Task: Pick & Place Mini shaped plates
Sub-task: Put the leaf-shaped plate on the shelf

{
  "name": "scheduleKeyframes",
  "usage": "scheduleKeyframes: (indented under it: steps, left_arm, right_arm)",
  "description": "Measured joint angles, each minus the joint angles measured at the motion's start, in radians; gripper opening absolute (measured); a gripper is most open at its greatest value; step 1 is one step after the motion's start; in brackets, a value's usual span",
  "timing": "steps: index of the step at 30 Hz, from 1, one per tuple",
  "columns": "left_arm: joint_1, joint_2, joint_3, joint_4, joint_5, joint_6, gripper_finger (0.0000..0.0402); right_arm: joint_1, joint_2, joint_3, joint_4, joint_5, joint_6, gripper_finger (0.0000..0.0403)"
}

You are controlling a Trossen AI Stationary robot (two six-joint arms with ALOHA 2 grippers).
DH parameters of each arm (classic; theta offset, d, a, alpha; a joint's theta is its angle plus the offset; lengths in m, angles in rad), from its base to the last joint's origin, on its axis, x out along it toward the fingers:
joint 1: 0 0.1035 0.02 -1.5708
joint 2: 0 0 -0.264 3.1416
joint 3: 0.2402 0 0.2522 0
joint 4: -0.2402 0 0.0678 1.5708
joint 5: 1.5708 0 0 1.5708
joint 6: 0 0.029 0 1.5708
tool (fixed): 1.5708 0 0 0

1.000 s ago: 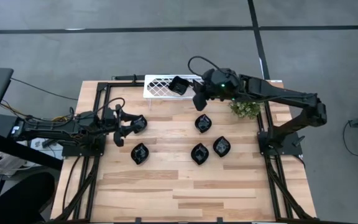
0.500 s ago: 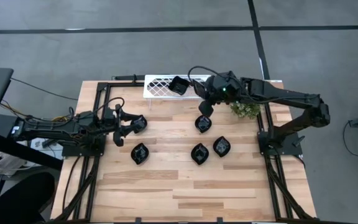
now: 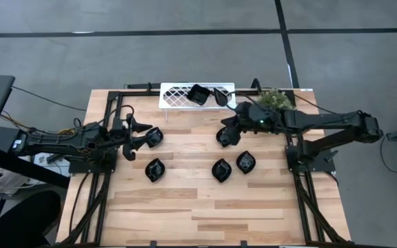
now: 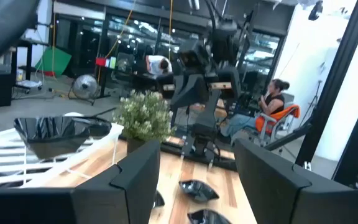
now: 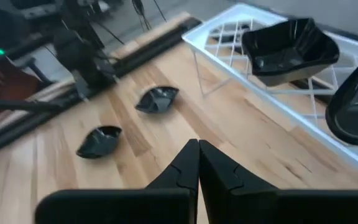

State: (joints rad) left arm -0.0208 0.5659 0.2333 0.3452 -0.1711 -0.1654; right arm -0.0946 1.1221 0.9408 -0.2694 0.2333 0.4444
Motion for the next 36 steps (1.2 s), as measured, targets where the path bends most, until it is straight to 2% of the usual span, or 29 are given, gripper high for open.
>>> scheduleKeyframes:
  steps: [4, 8, 11, 19, 24, 27, 31, 36]
  left_arm:
    - [0.000, 0.006, 0.000, 0.008, -0.013, -0.002, 0.0209]
    - [0.000, 0.054, 0.000, 0.007, -0.123, -0.034, 0.0209]
    - [0.000, 0.116, 0.000, 0.006, -0.151, -0.035, 0.0209]
    - [0.000, 0.307, 0.001, 0.006, -0.152, -0.213, 0.0209]
    - [0.000, 0.400, 0.064, -0.018, -0.116, -0.236, 0.0209]
    - [0.010, 0.443, 0.123, -0.075, -0.110, -0.232, 0.0209]
    - [0.050, 0.481, 0.214, -0.234, -0.109, -0.231, 0.0209]
    - [0.126, 0.496, 0.304, -0.431, -0.049, -0.233, 0.0209]
  right_arm:
    - [0.003, -0.065, -0.069, 0.072, 0.002, 0.002, 0.0002]
    - [0.001, -0.122, -0.111, 0.104, 0.024, 0.002, 0.0002]
    - [0.001, -0.148, -0.115, 0.101, 0.057, 0.002, 0.0002]
    - [0.001, -0.161, -0.115, 0.056, 0.060, -0.009, 0.0002]
    - [0.001, -0.154, -0.115, 0.044, 0.063, -0.017, 0.0001]
    - [0.000, -0.160, -0.115, 0.041, 0.067, -0.032, 0.0001]
    - [0.000, -0.179, -0.115, 0.040, 0.069, -0.040, 0.0001]
    - [0.001, -0.214, -0.115, 0.039, 0.070, -0.059, 0.0001]
